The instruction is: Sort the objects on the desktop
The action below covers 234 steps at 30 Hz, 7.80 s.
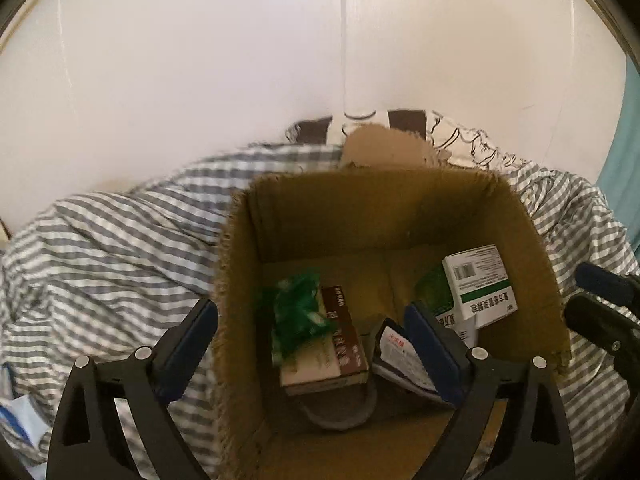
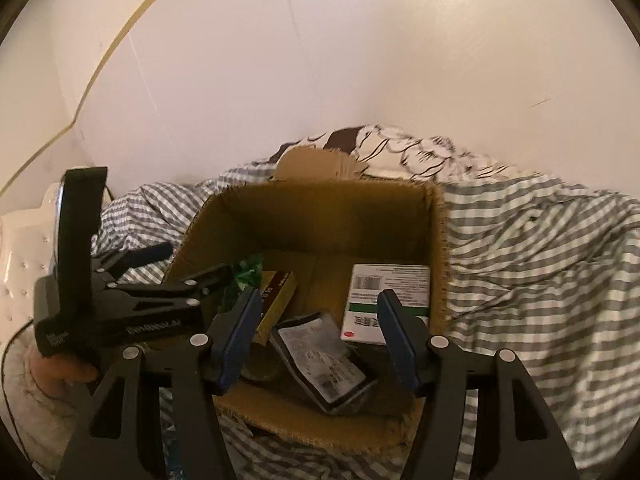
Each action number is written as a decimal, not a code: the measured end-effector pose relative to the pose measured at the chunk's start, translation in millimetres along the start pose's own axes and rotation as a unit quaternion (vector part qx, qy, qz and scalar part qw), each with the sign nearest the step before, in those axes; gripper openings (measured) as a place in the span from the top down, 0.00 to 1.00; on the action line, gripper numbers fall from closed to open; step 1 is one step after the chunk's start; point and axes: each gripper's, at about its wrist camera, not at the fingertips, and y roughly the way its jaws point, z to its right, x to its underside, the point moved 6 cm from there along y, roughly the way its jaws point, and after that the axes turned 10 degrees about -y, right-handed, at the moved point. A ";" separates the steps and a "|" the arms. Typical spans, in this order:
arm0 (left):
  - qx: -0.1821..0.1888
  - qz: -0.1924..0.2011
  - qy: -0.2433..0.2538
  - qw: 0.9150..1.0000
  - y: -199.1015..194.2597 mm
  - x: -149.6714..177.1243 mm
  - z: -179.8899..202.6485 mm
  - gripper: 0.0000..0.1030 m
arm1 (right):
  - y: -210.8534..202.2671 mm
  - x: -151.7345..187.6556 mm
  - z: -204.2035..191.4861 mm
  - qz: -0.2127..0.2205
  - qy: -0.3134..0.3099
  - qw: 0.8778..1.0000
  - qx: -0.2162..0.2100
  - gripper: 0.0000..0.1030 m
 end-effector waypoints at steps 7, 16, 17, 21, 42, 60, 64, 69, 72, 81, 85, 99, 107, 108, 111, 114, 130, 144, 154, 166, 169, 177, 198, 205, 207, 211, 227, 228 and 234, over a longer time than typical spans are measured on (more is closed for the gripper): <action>-0.029 0.019 -0.014 0.999 -53.1 27.3 -22.5 0.06 | -59.3 14.6 -5.0 0.012 0.003 1.000 0.021 0.42; -0.027 -0.037 -0.057 0.997 -59.6 113.0 -58.1 0.06 | -84.5 74.0 -37.1 -0.023 0.021 0.999 -0.007 0.42; -0.025 -0.042 -0.056 0.997 -54.8 121.5 -57.4 0.06 | -78.3 84.9 -43.3 -0.036 0.013 0.999 -0.004 0.42; -0.013 -0.078 -0.049 0.996 -26.6 157.4 -47.2 0.06 | -53.1 115.9 -58.3 -0.080 -0.005 0.997 -0.001 0.42; 0.061 -0.133 -0.041 0.988 60.0 189.9 -8.3 0.53 | 11.9 166.1 -53.2 -0.141 0.010 0.990 -0.020 0.42; 0.056 -0.058 -0.096 0.992 -33.8 168.8 -57.5 0.92 | 39.5 160.7 -82.4 -0.155 -0.055 0.986 -0.028 0.42; 0.042 -0.060 -0.083 0.994 -32.1 158.8 -72.0 0.92 | 68.4 154.3 -101.6 -0.169 -0.097 0.979 -0.052 0.39; 0.021 -0.082 -0.087 0.993 -7.0 169.9 -72.3 0.92 | 106.7 152.2 -115.4 -0.197 -0.131 0.970 -0.056 0.36; 0.014 -0.086 -0.099 0.991 -2.2 170.9 -80.5 0.92 | 125.3 152.1 -117.7 -0.210 -0.141 0.966 -0.049 0.33; 0.015 -0.105 -0.148 0.983 15.3 175.7 -99.5 0.92 | 132.7 152.4 -120.3 -0.188 -0.162 0.969 -0.021 0.52; 0.018 -0.101 -0.154 0.983 13.8 175.9 -101.3 0.92 | 126.5 163.0 -131.1 -0.208 -0.172 0.962 -0.037 0.69; 0.020 -0.103 -0.159 0.982 17.5 176.8 -97.0 0.92 | 103.2 171.0 -153.4 -0.213 -0.164 0.960 -0.075 0.46; 0.018 -0.094 -0.153 0.984 12.7 172.6 -92.8 0.92 | 115.6 172.3 -164.8 -0.206 -0.170 0.962 -0.062 0.57; 0.018 -0.090 -0.151 0.984 9.6 171.3 -91.5 0.92 | 112.8 171.1 -163.9 -0.203 -0.167 0.963 -0.061 0.57; 0.021 -0.072 -0.141 0.987 -5.4 165.4 -86.6 0.92 | 95.5 164.6 -160.3 -0.185 -0.158 0.968 -0.054 0.58; 0.023 -0.047 -0.129 0.990 -23.9 156.2 -81.2 0.92 | 73.8 156.5 -158.9 -0.161 -0.156 0.974 -0.043 0.59; 0.032 -0.070 -0.116 0.990 -32.7 153.9 -79.6 0.82 | 26.9 140.3 -145.9 -0.124 -0.130 0.983 -0.031 0.73; -0.018 -0.168 -0.112 0.979 65.1 179.6 -77.8 0.92 | 55.9 157.2 -129.1 -0.153 -0.106 0.981 -0.051 0.73; 0.048 -0.092 -0.137 0.985 -4.2 169.0 -87.1 0.96 | 47.1 150.9 -132.0 -0.140 -0.108 0.983 -0.052 0.73; 0.079 0.006 -0.063 0.995 -90.9 116.6 -67.0 0.96 | -37.1 79.5 -126.6 -0.025 -0.113 0.993 -0.020 0.73; 0.089 0.018 -0.039 0.995 -89.0 94.3 -45.1 0.96 | -50.8 53.1 -115.7 0.002 -0.113 0.994 -0.007 0.73; 0.110 -0.015 0.005 0.994 -34.7 50.3 6.6 0.96 | -21.9 18.6 -60.1 0.002 -0.048 0.999 -0.006 0.73; -0.002 -0.006 -0.034 0.999 -44.7 69.0 -32.2 0.02 | -36.9 46.5 -17.7 -0.035 0.019 0.999 0.031 0.28; -0.016 -0.064 -0.061 0.996 -65.1 141.3 -62.8 0.02 | -57.9 98.3 -58.8 -0.110 0.009 0.994 0.010 0.28; -0.012 -0.097 -0.061 0.993 -57.4 169.9 -62.6 0.02 | -51.6 120.7 -71.4 -0.138 0.009 0.990 -0.007 0.28; -0.003 -0.159 -0.051 0.986 -36.1 211.8 -51.3 0.02 | -30.3 155.5 -86.9 -0.187 0.010 0.982 -0.026 0.31; -0.015 -0.186 -0.018 0.982 -9.5 229.8 -41.8 0.01 | 53.2 221.3 -86.8 -0.334 -0.001 0.942 -0.021 0.61; -0.012 -0.194 -0.015 0.981 -11.6 230.8 -41.1 0.01 | 53.9 221.8 -86.8 -0.336 -0.001 0.942 -0.020 0.60; -0.009 -0.214 0.007 0.977 -25.1 238.1 -37.4 0.01 | 66.1 239.1 -85.0 -0.376 0.004 0.926 -0.025 0.49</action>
